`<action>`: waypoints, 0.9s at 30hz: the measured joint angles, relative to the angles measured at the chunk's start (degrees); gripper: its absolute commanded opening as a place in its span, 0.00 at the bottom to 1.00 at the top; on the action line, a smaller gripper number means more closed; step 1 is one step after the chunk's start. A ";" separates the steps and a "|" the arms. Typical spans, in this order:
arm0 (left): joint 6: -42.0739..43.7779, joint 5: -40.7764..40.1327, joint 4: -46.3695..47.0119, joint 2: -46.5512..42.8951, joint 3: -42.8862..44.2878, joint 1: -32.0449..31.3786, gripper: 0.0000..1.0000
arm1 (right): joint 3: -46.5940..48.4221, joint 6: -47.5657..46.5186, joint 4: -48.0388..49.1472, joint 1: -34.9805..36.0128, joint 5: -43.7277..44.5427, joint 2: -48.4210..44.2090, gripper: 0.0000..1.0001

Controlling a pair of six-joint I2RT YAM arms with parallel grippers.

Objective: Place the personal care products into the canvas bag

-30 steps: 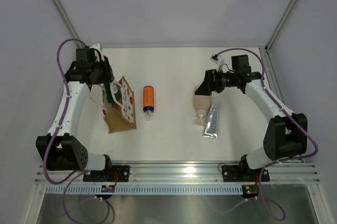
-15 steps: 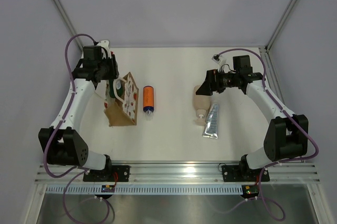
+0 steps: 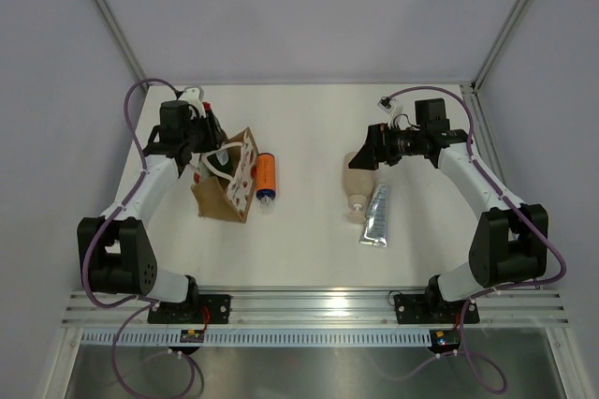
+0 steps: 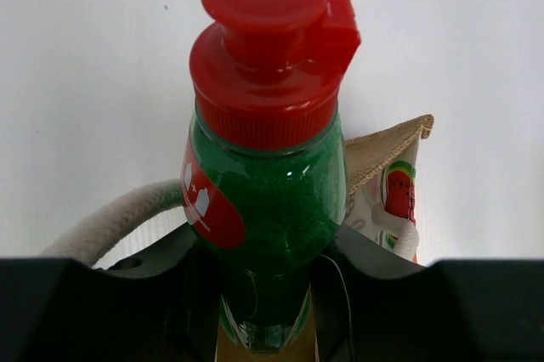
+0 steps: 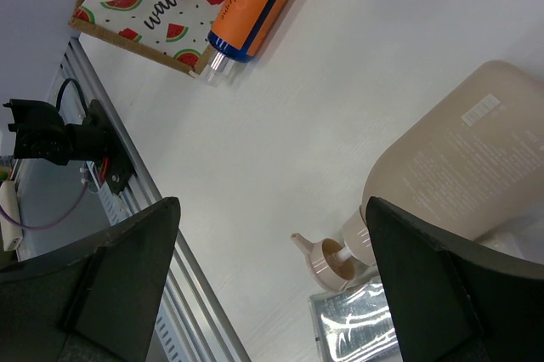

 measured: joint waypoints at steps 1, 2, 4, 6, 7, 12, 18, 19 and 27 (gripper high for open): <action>-0.66 0.15 1.60 0.00 -0.81 -0.02 0.03 | 0.00 0.00 0.02 -0.02 0.00 0.00 1.00; -1.27 0.39 3.54 0.00 -1.79 -0.02 0.03 | 0.00 0.00 0.02 -0.04 0.00 0.00 1.00; -2.54 0.52 7.28 0.00 -3.74 -0.04 0.03 | 0.00 0.00 0.04 -0.07 0.00 0.00 0.99; -3.48 0.31 12.96 -0.37 -7.04 -0.28 0.01 | -0.07 0.00 0.13 -0.07 -0.02 0.00 0.99; -3.63 0.13 14.93 -0.63 -8.31 -0.46 0.01 | -0.15 0.00 0.31 -0.07 -0.02 0.00 0.99; -1.75 -4.20 28.41 -2.86 -17.44 -3.69 0.00 | -0.63 0.00 0.59 -0.07 -0.02 0.00 0.99; 1.16 -7.52 36.83 -1.79 -19.71 -8.37 0.04 | -0.74 -0.02 0.76 -0.07 -0.02 0.00 1.00; 1.46 -7.93 38.45 -1.20 -19.71 -8.85 0.08 | -0.74 -0.02 0.81 -0.07 -0.02 0.00 1.00; 2.23 -8.46 41.07 2.10 -17.92 -9.62 0.67 | -1.16 -0.35 0.81 -0.09 0.00 -0.15 1.00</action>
